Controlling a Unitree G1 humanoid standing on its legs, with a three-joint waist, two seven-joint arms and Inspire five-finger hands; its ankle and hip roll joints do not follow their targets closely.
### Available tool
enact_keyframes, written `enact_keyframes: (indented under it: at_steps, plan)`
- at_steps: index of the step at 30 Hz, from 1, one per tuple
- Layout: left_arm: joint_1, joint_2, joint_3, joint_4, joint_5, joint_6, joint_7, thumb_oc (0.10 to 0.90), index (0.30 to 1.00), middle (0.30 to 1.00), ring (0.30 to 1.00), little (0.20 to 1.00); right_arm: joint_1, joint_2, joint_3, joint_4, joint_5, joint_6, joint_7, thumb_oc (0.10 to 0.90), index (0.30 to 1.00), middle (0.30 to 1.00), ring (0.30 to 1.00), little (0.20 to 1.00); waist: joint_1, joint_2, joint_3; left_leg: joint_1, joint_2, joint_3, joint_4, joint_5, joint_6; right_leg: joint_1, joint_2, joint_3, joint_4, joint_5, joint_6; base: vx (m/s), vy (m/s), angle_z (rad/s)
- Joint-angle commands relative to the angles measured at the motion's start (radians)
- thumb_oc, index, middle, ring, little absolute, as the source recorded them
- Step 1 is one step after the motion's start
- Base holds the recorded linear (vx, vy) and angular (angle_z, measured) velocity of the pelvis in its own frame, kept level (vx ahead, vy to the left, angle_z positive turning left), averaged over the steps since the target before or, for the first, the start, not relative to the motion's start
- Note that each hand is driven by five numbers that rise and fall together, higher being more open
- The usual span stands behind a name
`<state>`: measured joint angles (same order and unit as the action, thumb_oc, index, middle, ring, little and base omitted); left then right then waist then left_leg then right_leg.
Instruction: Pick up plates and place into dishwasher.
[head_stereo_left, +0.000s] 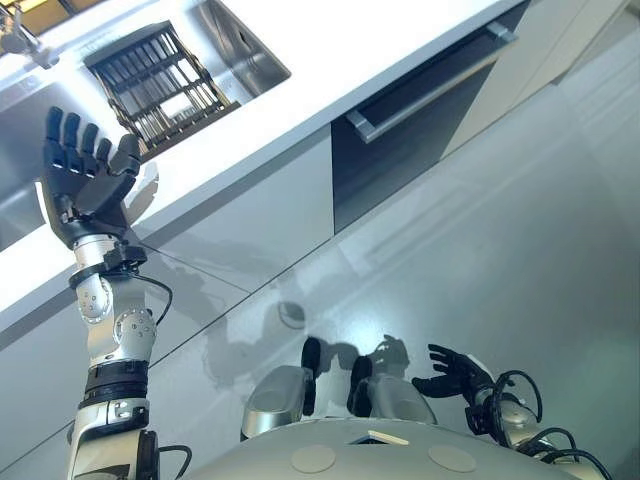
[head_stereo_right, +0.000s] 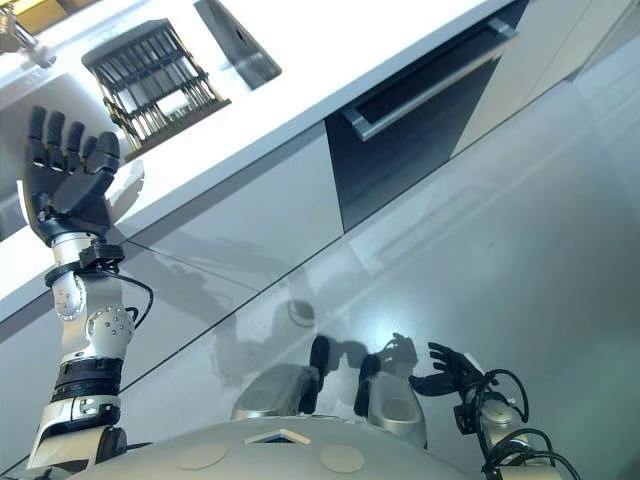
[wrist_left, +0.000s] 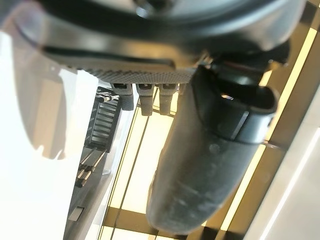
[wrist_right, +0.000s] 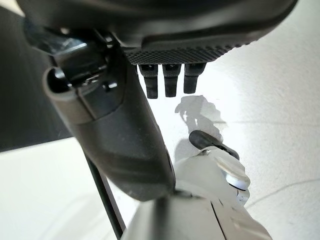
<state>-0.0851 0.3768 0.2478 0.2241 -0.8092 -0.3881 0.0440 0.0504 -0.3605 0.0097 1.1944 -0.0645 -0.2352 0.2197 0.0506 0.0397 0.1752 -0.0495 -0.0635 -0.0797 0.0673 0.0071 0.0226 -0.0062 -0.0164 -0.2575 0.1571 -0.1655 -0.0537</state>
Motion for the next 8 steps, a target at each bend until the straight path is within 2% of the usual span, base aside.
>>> enact_keyframes:
  at_steps: [1,8]
  plan:
    - [-0.023,0.014,0.037,-0.016,-0.025,-0.010,-0.048,0.800,0.900,0.900,0.900,0.900,0.002,-0.001,0.010,-0.011,-0.018,0.011,-0.016,0.800,0.900,0.900,0.900,0.900,0.012,-0.007,-0.039,0.019,-0.016,0.043,-0.038,-0.060,-0.017,-0.007,0.016,0.049,-0.049,0.015,0.072,-0.01,-0.060,0.06]
    - [-0.015,-0.017,0.021,-0.018,-0.058,0.047,-0.101,0.800,0.900,0.900,0.900,0.900,-0.017,0.016,0.035,-0.006,-0.069,0.054,-0.008,0.800,0.900,0.900,0.900,0.900,0.022,-0.011,-0.076,0.060,-0.009,0.050,-0.051,-0.066,-0.027,0.054,0.017,0.040,-0.101,0.025,0.073,-0.01,-0.020,0.03]
